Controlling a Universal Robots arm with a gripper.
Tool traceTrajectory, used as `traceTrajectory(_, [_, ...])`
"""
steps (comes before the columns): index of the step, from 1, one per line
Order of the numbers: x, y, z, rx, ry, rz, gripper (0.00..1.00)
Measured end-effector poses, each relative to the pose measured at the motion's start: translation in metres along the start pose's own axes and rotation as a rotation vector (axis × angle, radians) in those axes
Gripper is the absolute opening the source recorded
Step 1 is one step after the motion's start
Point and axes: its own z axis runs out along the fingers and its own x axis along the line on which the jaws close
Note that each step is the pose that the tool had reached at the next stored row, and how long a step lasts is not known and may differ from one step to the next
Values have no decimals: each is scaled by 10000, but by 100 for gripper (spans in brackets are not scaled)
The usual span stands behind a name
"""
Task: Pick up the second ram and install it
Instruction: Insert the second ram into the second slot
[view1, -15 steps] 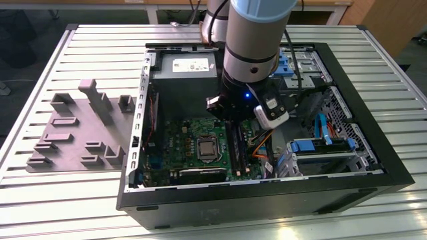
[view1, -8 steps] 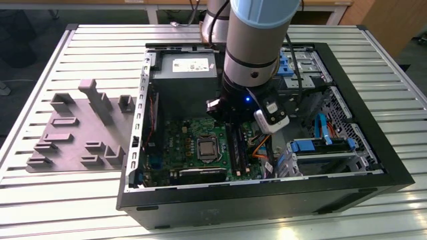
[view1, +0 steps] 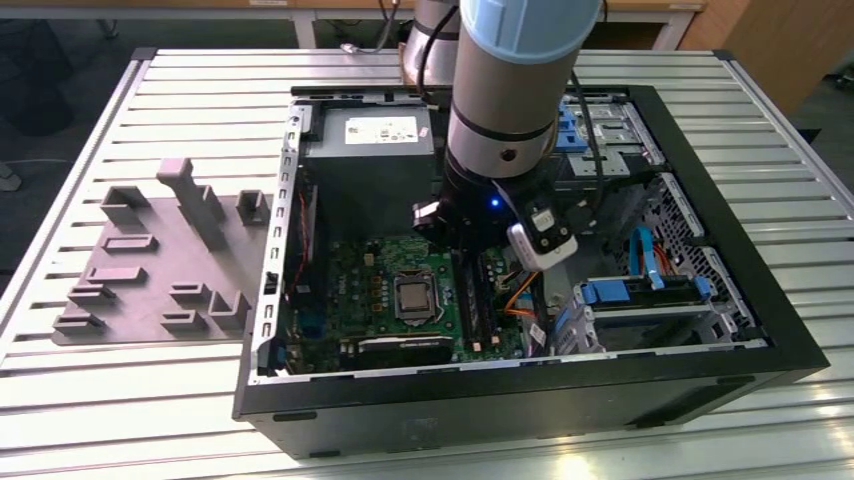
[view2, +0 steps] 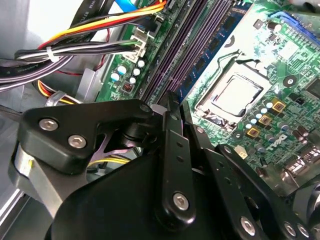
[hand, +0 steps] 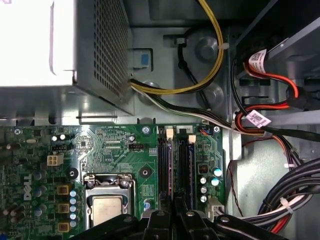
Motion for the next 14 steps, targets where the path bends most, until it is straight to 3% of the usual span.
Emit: traceTrajectory(14, [11, -19, 107, -3, -3, 54, 14])
